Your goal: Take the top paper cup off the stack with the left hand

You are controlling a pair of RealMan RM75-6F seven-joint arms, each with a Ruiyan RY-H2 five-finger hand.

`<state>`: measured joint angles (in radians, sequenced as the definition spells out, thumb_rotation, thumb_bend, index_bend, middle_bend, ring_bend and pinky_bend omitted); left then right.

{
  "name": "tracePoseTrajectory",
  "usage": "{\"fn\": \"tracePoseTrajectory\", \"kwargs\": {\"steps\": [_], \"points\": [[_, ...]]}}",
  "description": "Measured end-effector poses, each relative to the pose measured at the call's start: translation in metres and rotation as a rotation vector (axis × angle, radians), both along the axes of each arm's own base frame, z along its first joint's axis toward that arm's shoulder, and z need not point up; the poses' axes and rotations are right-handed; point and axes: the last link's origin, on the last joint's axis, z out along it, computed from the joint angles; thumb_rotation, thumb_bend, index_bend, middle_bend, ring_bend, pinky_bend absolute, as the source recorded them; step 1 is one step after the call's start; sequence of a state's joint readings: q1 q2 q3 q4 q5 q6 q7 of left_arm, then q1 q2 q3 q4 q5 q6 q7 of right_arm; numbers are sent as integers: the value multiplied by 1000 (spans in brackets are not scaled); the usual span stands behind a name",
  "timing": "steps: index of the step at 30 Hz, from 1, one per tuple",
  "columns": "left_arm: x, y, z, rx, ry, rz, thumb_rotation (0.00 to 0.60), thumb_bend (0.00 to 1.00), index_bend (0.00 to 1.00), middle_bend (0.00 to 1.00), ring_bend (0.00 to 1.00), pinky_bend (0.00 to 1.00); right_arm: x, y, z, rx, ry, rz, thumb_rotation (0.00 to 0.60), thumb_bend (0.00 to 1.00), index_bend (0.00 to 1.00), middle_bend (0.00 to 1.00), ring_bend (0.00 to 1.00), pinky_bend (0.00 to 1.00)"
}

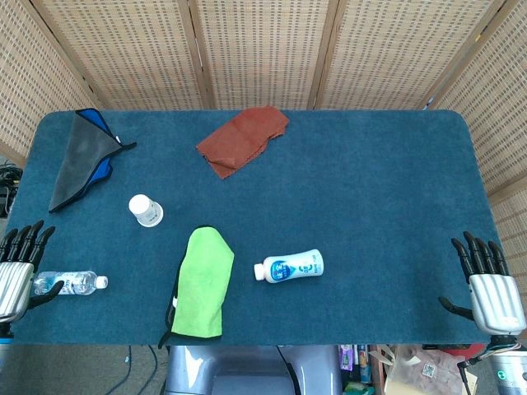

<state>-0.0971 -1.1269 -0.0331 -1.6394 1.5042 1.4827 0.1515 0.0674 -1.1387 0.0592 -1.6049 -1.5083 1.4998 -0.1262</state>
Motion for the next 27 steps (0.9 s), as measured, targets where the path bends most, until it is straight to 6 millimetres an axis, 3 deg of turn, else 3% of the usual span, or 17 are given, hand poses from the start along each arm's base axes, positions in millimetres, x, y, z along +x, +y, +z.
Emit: {"fn": "tracePoseTrajectory", "kwargs": {"steps": [27], "points": [[2,2,2,19,0,-12,600,237,0,0,0,0,0,-1,-3,19,4,-6,600,115,0,0,0,0]]}}
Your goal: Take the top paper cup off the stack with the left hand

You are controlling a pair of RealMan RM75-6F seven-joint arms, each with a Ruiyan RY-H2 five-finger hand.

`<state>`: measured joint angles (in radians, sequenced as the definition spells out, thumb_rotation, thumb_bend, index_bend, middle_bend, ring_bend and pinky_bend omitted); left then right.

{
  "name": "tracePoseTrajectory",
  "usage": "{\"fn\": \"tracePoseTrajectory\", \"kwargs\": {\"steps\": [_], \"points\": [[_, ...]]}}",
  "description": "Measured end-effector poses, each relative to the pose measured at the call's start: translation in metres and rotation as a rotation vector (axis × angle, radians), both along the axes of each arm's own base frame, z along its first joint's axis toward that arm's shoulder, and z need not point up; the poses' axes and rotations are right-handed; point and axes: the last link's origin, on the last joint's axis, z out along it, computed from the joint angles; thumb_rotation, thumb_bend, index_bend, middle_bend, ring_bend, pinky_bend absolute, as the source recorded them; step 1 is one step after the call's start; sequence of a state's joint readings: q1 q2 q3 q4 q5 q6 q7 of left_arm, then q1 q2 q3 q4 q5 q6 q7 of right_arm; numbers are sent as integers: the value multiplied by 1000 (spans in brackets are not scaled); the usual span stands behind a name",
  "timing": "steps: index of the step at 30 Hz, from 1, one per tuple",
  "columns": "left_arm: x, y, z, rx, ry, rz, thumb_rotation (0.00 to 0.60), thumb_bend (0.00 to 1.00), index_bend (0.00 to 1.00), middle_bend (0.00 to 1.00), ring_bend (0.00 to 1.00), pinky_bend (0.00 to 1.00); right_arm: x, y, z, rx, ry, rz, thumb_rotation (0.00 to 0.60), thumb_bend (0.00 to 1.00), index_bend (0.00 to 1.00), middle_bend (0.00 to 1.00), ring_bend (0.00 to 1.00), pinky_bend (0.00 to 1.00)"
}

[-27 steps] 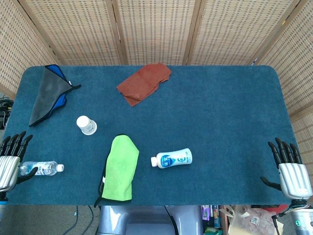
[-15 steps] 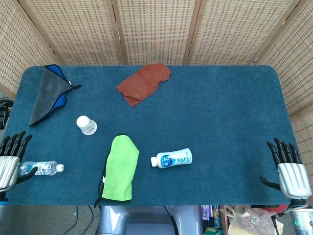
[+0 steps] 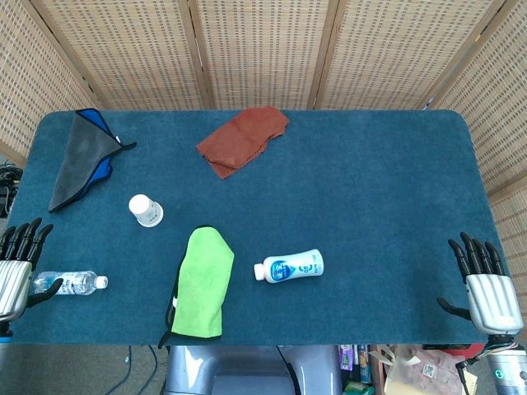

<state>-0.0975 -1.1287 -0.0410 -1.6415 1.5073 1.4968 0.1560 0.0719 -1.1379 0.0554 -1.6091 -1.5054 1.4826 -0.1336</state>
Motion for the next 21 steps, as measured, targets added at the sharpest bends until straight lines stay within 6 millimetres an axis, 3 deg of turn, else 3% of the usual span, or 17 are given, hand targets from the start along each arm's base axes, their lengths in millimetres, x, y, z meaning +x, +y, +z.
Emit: {"fn": "tracePoseTrajectory", "kwargs": {"steps": [7,10,21], "points": [[3,5,-2,-5,-25,-2,600,236,0,0,0,0,-1,-1,1,-2,0,-1,600,116,0,0,0,0],[6,13,-2,-19,-15,-8,600,236,48,0,0,0,0,-1,0,1,0,-1,600,116,0,0,0,0],[39,85,19,-67,65,12,600,237,218,0,0,0,-1,-1,1,0,-7,-1,600,115,0,0,0,0]]}}
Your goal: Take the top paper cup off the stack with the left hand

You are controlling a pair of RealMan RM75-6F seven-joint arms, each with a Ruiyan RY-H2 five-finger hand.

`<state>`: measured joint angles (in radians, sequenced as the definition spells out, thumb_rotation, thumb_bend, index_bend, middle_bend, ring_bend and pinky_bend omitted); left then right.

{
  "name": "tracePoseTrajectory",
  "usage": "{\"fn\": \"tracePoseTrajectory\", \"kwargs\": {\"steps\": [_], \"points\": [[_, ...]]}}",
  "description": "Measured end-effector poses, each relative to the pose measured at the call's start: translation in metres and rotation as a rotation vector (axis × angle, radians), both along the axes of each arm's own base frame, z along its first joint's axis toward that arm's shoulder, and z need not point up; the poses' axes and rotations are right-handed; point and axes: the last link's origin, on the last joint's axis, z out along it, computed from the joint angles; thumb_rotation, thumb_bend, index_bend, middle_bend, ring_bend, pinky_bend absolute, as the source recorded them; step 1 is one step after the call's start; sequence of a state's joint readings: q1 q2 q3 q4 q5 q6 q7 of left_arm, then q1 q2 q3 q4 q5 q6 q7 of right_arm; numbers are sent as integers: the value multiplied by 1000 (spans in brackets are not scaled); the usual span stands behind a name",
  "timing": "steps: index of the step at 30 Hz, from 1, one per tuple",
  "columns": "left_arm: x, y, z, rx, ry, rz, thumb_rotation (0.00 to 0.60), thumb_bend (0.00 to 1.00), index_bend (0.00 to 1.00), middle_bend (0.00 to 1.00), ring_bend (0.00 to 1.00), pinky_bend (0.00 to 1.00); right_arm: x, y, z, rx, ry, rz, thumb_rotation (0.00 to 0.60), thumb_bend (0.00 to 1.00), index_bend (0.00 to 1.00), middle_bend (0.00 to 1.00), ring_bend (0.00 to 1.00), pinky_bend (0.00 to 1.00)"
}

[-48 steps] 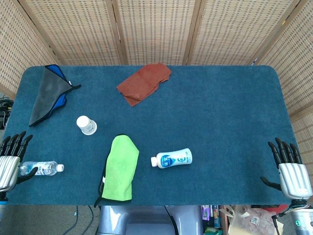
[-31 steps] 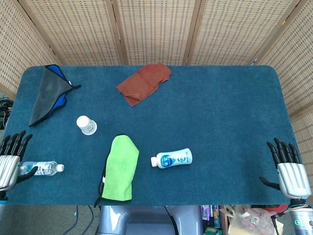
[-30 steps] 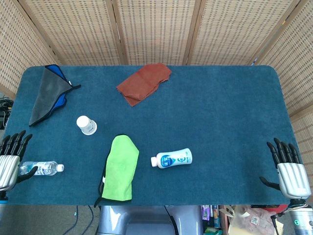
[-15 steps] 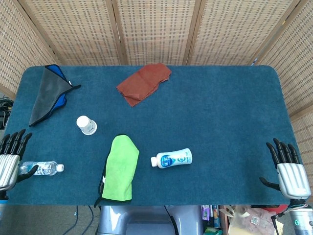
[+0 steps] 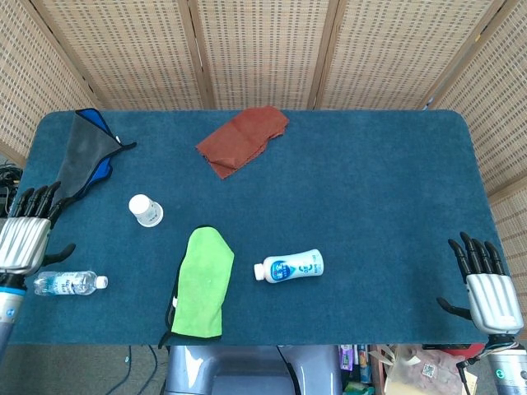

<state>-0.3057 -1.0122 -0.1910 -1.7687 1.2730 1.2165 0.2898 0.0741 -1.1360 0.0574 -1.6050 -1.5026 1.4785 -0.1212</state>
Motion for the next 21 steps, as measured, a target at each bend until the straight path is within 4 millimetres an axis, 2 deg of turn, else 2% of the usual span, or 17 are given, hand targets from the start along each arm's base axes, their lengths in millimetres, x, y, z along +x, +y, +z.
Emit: {"fn": "tracePoseTrajectory", "kwargs": {"steps": [3,8,21], "points": [[13,17,4,-12,10,9,600,236,226,0,0,0,0,0,0,0,-3,-2,600,115,0,0,0,0],[22,37,1,-47,15,61,600,236,230,0,0,0,-1,-1,1,2,-8,-4,600,116,0,0,0,0],[38,83,-36,-153,23,203,600,236,236,0,0,0,-4,-3,1,8,-18,-13,600,115,0,0,0,0]]}}
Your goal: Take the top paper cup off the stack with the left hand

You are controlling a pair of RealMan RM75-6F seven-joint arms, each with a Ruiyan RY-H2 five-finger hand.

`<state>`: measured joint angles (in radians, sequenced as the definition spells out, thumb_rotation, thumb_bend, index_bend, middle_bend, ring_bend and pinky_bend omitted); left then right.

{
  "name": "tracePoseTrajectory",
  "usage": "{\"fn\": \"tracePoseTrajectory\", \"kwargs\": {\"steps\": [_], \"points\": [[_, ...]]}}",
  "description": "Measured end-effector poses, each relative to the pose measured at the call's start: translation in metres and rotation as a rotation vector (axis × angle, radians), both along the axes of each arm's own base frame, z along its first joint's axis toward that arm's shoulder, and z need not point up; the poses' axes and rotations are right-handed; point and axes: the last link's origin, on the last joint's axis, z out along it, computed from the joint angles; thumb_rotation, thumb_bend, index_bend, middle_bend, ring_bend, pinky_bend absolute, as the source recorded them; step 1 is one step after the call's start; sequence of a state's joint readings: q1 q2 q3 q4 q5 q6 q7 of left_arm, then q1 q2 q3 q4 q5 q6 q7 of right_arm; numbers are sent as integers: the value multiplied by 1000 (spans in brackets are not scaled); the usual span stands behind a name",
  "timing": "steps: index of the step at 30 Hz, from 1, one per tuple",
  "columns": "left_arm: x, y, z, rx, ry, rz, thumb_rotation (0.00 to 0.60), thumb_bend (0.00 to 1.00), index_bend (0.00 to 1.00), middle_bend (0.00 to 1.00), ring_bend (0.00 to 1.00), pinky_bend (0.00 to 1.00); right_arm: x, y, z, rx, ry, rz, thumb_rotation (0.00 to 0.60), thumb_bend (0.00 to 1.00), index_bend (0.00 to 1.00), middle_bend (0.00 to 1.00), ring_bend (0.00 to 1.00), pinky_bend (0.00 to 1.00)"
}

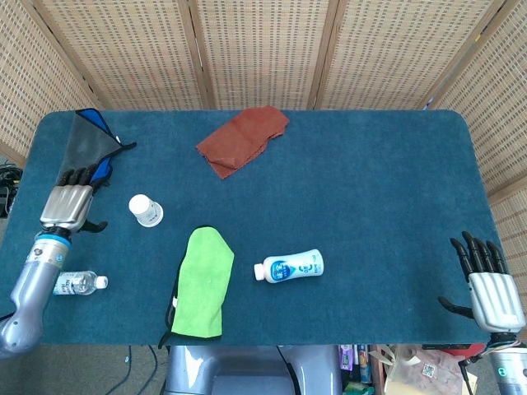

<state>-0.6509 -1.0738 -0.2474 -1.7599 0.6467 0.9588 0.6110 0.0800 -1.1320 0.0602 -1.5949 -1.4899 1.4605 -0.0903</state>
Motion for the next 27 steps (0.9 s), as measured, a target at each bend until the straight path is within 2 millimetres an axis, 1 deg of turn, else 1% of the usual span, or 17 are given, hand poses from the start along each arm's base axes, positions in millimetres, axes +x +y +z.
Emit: {"fn": "tracePoseTrajectory", "kwargs": {"steps": [3,7,12,19,27], "points": [[4,8,-9,-16,14,7,600,236,239,0,0,0,0,-1,-1,5,0,-1,600,114,0,0,0,0],[8,14,-18,-26,10,18,600,236,252,0,0,0,-1,-2,-2,12,-2,-5,600,115,0,0,0,0],[8,22,-29,-26,18,37,600,236,264,0,0,0,-2,-2,-3,16,-7,-9,600,116,0,0,0,0],[5,28,-34,-22,27,44,600,237,283,0,0,0,-1,-1,0,4,-16,2,600,115,0,0,0,0],[7,34,-48,-30,28,38,600,237,290,0,0,0,-2,-3,-1,9,-16,-1,600,115,0,0,0,0]]}}
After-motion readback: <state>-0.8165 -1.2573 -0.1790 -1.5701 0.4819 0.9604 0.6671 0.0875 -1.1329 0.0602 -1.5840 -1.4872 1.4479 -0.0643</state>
